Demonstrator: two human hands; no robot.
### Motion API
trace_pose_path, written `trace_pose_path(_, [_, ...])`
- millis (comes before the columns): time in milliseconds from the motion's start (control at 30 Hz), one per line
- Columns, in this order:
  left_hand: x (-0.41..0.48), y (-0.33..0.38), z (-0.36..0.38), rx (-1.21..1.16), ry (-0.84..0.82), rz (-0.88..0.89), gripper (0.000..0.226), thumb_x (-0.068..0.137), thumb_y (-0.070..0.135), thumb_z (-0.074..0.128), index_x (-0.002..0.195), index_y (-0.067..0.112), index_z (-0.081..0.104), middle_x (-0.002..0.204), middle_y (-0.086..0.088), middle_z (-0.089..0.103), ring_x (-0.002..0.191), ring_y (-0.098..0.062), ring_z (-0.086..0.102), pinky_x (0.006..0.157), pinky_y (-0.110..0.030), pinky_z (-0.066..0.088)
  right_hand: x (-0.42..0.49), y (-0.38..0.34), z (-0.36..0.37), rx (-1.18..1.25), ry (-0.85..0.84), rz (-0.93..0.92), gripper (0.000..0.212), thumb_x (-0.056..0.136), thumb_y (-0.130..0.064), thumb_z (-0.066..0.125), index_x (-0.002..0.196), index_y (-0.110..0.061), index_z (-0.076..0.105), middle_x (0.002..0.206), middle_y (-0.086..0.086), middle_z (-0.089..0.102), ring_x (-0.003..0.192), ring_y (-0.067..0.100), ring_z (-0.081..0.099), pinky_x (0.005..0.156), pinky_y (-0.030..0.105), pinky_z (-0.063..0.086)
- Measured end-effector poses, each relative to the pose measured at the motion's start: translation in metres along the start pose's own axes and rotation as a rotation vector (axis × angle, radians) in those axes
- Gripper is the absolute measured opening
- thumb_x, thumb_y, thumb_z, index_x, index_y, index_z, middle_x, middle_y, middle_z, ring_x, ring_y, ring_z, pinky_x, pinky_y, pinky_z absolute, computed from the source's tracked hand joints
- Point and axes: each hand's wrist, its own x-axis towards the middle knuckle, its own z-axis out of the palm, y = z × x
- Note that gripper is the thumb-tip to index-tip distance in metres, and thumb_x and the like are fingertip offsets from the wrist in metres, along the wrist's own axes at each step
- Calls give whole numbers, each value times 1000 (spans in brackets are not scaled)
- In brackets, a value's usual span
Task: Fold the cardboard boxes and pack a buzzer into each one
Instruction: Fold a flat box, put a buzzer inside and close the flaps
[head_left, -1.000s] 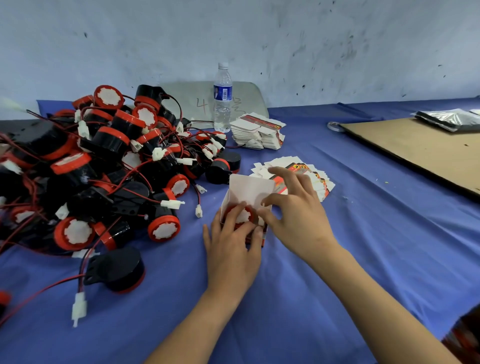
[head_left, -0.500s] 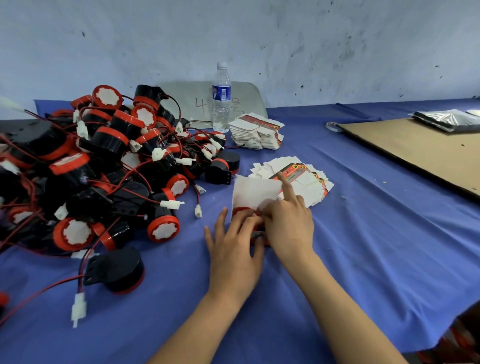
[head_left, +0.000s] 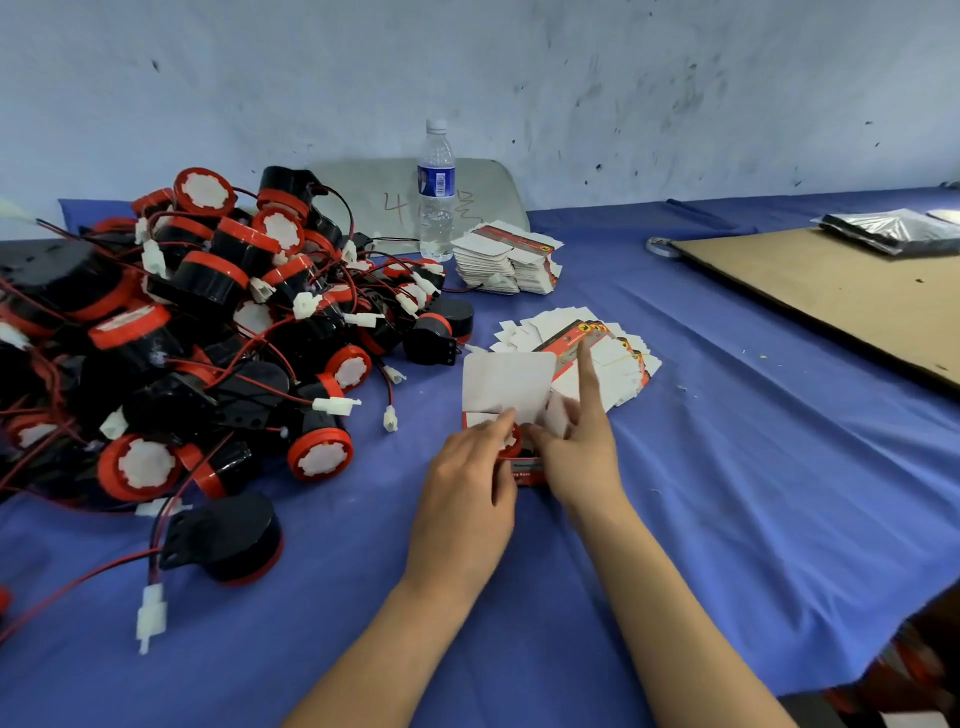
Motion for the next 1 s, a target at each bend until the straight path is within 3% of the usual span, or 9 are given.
trace_pose_path(67, [-2, 1, 3, 76, -40, 58, 47, 82, -6, 64, 127, 10, 63, 123, -5, 64, 117, -23, 57, 104, -36, 45, -2, 3, 2, 168, -55, 62, 93, 85, 15, 46, 135, -62, 30, 107, -3, 69, 98, 14, 67, 90, 44, 55])
trace_pose_path(167, [-3, 2, 5, 135, -59, 96, 43, 80, -6, 67, 121, 9, 67, 123, -8, 64, 115, -29, 58, 102, -42, 46, -3, 4, 3, 286, -143, 63, 75, 84, 21, 31, 140, -26, 48, 122, 2, 67, 113, 20, 63, 95, 39, 53])
trace_pose_path(233, [-3, 0, 6, 148, -78, 104, 41, 80, -4, 68, 119, 9, 68, 123, -9, 63, 116, -30, 58, 100, -42, 48, -5, 3, 3, 312, -167, 50, 73, 82, 22, 27, 137, -18, 52, 125, 6, 65, 116, 24, 61, 96, 38, 52])
trace_pose_path(333, [-2, 0, 5, 149, -108, 80, 38, 85, 1, 65, 121, 12, 67, 129, -7, 59, 122, -28, 52, 102, -35, 42, -4, 5, 4, 299, -132, 67, 71, 81, 20, 30, 135, -18, 55, 125, 7, 65, 118, 25, 60, 102, 48, 47])
trace_pose_path(400, [-3, 1, 5, 138, -111, 68, 39, 85, 2, 65, 122, 12, 66, 131, -7, 58, 125, -27, 50, 103, -33, 39, -4, 7, 4, 257, -92, 89, 69, 78, 18, 33, 126, -22, 62, 117, 4, 69, 113, 25, 63, 98, 52, 49])
trace_pose_path(500, [-3, 2, 5, 151, -103, 91, 42, 79, -1, 68, 120, 10, 66, 127, -10, 61, 123, -31, 53, 103, -42, 44, -2, 9, 4, 201, -42, 119, 65, 74, 16, 36, 114, -25, 68, 103, 2, 73, 101, 26, 68, 89, 53, 54])
trace_pose_path(700, [-1, 3, 4, 221, -159, 84, 48, 81, 4, 66, 128, 13, 62, 132, -11, 57, 131, -30, 47, 114, -37, 17, -9, 5, 1, 345, -152, 52, 64, 80, 20, 35, 124, -17, 63, 113, 7, 71, 109, 26, 65, 90, 37, 54])
trace_pose_path(900, [1, 6, 1, 285, -182, 65, 39, 80, 8, 68, 117, 21, 68, 135, -8, 55, 131, -30, 45, 115, -46, 18, -7, 4, -13, 689, -448, 97, 62, 79, 4, 39, 138, -12, 50, 130, 10, 61, 116, 24, 59, 84, 27, 50])
trace_pose_path(1000, [1, 7, 2, 299, -179, 53, 33, 82, 14, 68, 114, 23, 69, 135, -6, 55, 132, -27, 44, 116, -49, 16, -6, 3, -11, 801, -431, 139, 38, 97, -12, 41, 131, -12, 57, 130, 7, 62, 120, 21, 59, 88, 26, 52])
